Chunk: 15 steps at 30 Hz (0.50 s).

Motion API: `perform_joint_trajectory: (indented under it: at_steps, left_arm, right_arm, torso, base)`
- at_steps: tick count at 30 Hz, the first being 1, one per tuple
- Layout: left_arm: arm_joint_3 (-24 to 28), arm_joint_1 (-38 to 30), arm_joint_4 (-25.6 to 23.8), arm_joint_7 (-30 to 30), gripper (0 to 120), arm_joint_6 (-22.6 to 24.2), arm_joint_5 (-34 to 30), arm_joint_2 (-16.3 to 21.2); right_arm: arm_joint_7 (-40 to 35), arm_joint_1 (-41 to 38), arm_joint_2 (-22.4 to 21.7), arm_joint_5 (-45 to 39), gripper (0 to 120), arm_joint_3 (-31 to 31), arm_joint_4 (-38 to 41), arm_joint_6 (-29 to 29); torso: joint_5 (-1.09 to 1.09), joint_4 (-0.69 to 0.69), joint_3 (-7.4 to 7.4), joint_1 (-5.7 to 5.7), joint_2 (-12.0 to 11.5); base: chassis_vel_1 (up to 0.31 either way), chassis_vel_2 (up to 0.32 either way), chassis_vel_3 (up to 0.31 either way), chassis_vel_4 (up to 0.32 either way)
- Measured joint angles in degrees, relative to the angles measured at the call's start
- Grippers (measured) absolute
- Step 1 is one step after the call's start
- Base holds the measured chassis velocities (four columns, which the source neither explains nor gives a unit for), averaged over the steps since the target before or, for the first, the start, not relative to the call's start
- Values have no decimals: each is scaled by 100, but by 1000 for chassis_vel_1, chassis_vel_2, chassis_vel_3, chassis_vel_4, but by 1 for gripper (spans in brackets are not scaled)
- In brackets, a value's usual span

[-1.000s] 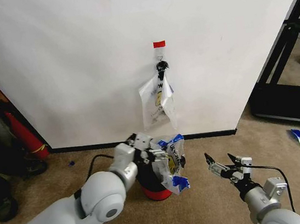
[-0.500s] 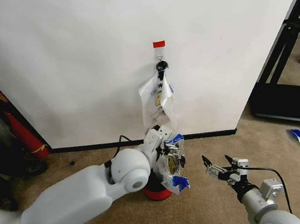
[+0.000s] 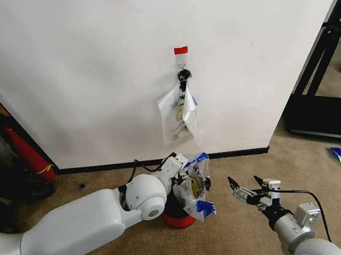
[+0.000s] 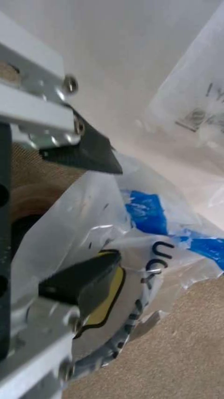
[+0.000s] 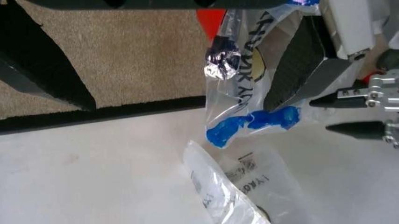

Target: Pick up the garbage bag from the wall and place it over the trash bin.

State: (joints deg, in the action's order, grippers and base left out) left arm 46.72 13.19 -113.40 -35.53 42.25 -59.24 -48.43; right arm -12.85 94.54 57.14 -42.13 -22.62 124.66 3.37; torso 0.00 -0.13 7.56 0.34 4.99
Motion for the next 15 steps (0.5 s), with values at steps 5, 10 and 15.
perform_joint_trajectory:
  at_steps: [5,10,15]
  left_arm:
    - [-50,113,9,-7,28,-5,51,12]
    - [-122,215,4,-13,12,-7,101,22]
    - [-225,365,-53,-75,0,-10,84,32]
  right_arm:
    - [-31,-49,-54,-58,100,32,26,36]
    - [-34,-138,-120,-90,100,135,11,50]
    - [81,-444,-263,-87,100,526,-166,3]
  torso:
    - [0,0,0,0,0]
    - [0,0,0,0,0]
    - [0,-1,0,0,0]
  base:
    - [0,0,0,0]
    - [0,0,0,0]
    - [0,0,0,0]
